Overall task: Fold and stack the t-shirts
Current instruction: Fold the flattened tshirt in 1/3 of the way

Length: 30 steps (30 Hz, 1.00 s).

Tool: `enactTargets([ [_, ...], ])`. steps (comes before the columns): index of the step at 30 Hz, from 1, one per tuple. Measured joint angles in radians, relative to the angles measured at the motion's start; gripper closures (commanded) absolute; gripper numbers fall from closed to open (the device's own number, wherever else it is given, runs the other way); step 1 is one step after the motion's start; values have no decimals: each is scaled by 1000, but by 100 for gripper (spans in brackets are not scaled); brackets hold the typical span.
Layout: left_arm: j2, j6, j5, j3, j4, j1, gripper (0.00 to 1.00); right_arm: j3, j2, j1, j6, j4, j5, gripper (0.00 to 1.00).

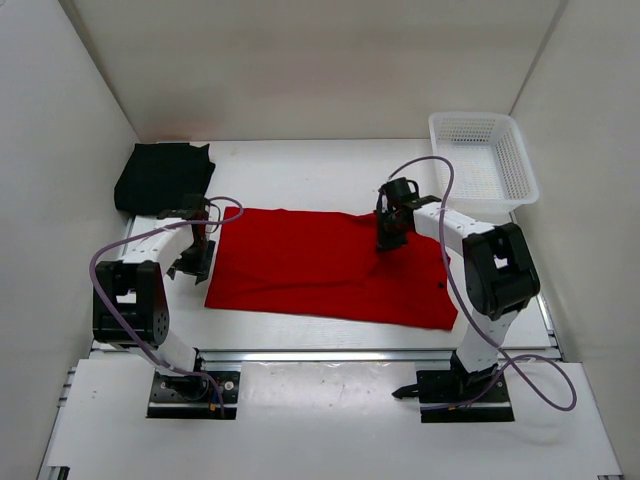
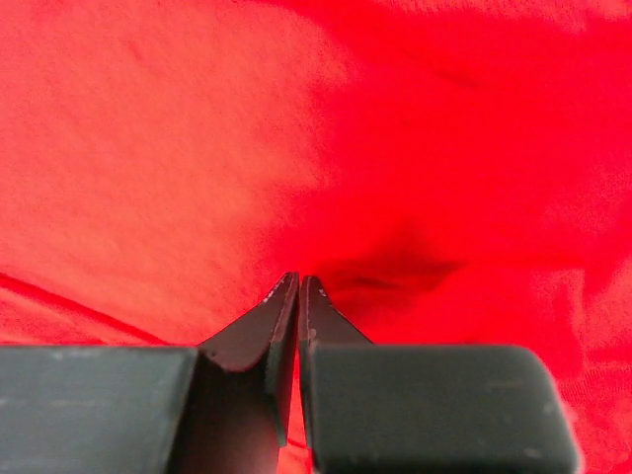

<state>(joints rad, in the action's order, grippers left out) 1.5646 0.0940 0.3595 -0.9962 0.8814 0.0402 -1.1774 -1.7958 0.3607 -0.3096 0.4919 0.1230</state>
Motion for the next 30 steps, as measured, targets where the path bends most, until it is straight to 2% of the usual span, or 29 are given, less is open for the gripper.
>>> enactTargets([
  [4, 0, 3, 3, 0, -1, 0, 31, -39, -41, -2, 0, -5, 27, 93],
  [8, 0, 8, 5, 0, -3, 0, 30, -105, -43, -25, 11, 26, 48, 80],
  [11, 19, 20, -11, -31, 11, 0, 30, -230, -56, -60, 19, 69, 48, 70],
  [15, 128, 25, -65, -213, 8, 3, 28, -478, -132, -98, 10, 110, -12, 63],
  [17, 185, 23, -95, -320, -13, 7, 25, -545, -163, -113, -5, 120, -57, 60],
  [20, 275, -10, -134, -483, -80, 14, 23, -560, -192, -127, -26, 161, -139, 54],
  [24, 388, -76, -179, -655, -163, 26, 22, -577, -268, -140, -39, 228, -226, 52],
  [30, 568, -140, -225, -788, -245, 74, 20, -586, -347, -148, -66, 267, -289, 52],
])
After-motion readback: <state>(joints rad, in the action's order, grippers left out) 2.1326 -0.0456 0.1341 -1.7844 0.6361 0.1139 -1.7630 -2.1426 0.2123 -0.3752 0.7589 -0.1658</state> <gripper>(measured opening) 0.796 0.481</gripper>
